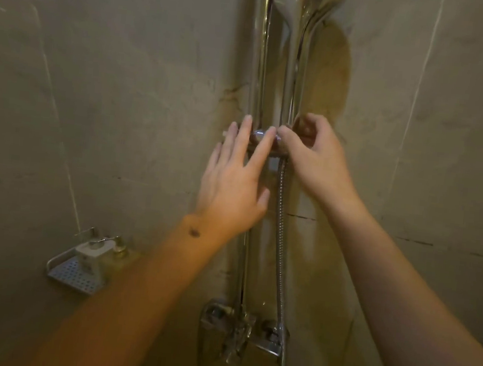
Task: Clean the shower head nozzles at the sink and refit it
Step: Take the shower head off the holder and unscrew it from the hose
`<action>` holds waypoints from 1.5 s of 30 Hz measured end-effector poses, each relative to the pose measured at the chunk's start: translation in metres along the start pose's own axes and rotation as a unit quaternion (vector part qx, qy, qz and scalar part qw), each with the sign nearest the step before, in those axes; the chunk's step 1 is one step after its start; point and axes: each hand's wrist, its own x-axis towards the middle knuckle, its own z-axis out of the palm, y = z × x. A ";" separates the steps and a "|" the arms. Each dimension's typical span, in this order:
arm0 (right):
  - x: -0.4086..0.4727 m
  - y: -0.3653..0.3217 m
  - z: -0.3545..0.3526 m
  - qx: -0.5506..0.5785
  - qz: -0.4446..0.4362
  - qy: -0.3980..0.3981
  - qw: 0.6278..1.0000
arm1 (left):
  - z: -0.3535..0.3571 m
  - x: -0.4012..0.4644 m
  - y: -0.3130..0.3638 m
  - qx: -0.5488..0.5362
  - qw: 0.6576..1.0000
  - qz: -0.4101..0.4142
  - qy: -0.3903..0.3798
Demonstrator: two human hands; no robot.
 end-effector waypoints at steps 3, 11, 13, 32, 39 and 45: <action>0.013 0.003 0.010 0.026 -0.027 0.001 0.999 | 0.012 0.005 -0.003 0.010 1.000 0.007 -0.002; 0.018 0.004 0.025 0.064 -0.058 0.042 0.995 | 0.039 0.009 -0.002 0.016 0.999 0.010 0.037; 0.019 0.004 0.028 0.062 -0.058 0.045 0.995 | 0.042 0.009 -0.003 0.009 0.999 0.007 0.042; 0.031 -0.031 0.012 0.085 -0.151 0.022 0.985 | 0.023 0.005 -0.016 -0.062 0.996 0.041 0.041; -0.045 -0.003 0.027 0.137 -0.062 -0.170 0.974 | -0.032 -0.038 -0.024 -0.683 0.710 -0.171 0.015; -0.176 0.058 0.084 0.251 0.124 -0.367 0.887 | -0.002 -0.159 -0.063 -0.754 0.584 -0.300 0.005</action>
